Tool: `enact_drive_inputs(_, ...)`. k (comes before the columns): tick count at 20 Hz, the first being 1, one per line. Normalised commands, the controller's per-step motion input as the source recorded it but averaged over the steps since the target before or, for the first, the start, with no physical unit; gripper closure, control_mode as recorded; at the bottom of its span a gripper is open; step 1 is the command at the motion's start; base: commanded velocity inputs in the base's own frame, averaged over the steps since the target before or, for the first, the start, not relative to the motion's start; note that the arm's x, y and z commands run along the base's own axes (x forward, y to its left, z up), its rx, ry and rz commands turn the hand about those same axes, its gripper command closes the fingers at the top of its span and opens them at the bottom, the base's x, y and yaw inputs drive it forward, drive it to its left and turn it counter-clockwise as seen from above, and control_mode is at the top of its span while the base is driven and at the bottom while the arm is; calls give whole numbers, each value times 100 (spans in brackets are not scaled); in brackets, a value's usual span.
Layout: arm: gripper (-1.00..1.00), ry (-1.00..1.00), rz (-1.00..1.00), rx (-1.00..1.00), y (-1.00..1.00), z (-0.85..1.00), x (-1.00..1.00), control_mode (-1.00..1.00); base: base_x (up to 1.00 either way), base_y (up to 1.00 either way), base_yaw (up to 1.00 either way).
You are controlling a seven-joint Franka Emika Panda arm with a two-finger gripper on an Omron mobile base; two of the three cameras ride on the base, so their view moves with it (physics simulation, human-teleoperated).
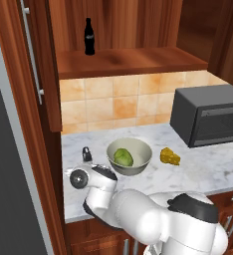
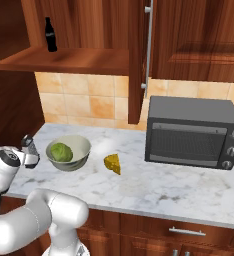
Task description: Pick the cheese from the fridge and the cheese grater from the cabinet and place them next to the salad bowl.
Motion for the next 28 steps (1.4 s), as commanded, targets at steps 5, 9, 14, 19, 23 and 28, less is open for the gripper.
enact_drive_inputs(5, -100, 0, 0, 0, 0, 3, -24, -100, 0, 0, 0)
enact_drive_inputs(9, -100, 0, 1, 0, -7, 45, -21, -100, 0, 0, 0)
enact_drive_inputs(14, -100, 0, 0, 2, -48, 86, 0, -100, 0, 0, 0)
enact_drive_inputs(19, -100, 9, 0, 1, -91, 55, -13, -100, 0, 0, 0)
enact_drive_inputs(23, -100, 13, 2, 0, -81, 58, -37, -100, 0, 0, 0)
enact_drive_inputs(28, -100, 23, 7, -5, -81, 69, -17, -100, 0, 0, 0)
